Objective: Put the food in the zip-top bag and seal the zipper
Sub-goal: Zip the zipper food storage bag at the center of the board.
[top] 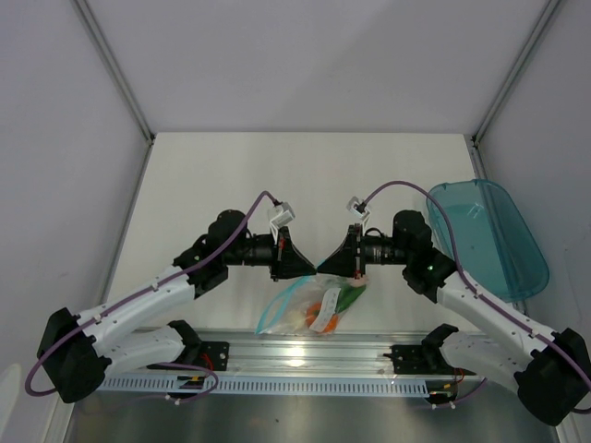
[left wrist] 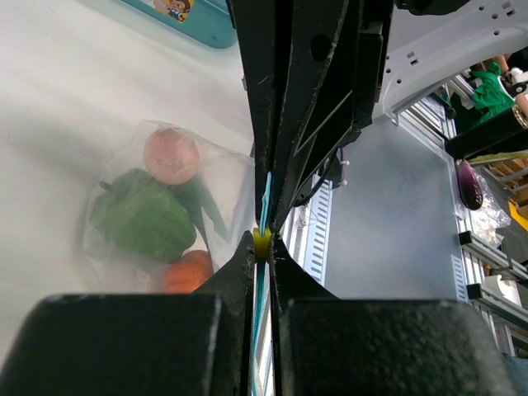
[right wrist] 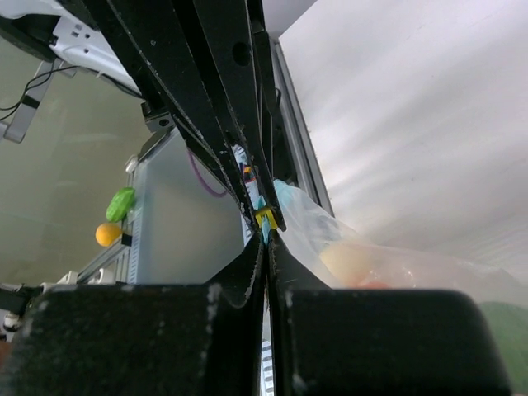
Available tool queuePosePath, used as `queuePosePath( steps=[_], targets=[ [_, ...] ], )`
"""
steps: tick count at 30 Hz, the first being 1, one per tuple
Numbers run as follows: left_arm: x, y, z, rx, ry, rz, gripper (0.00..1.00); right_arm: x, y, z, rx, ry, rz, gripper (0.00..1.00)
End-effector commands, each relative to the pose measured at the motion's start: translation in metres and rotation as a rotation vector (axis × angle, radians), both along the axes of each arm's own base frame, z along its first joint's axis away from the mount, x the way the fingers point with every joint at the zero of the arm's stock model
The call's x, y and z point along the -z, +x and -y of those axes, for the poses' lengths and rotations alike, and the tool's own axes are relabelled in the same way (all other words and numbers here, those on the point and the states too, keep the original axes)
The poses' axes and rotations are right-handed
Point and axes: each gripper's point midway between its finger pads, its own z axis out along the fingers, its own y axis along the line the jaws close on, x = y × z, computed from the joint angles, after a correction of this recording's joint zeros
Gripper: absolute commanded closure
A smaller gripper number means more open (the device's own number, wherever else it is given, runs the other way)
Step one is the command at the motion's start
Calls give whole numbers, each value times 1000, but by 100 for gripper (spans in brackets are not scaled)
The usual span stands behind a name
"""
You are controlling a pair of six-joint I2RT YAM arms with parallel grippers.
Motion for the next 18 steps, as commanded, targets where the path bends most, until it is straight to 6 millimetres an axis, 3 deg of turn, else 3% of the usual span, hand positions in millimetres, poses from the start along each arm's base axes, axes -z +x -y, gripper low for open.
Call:
queuePosePath(
  steps=[1,6,18],
  targets=[
    [-4,-1,1,16,-7,-2,99,-29,23,2,133,37,121,100],
    [0,-1,0,11,23,-23,99,-28,49,8,298,21,122,100],
    [3,-8,-11,-2,52,-12,100,-32,73,36,439,57,105,100]
  ],
)
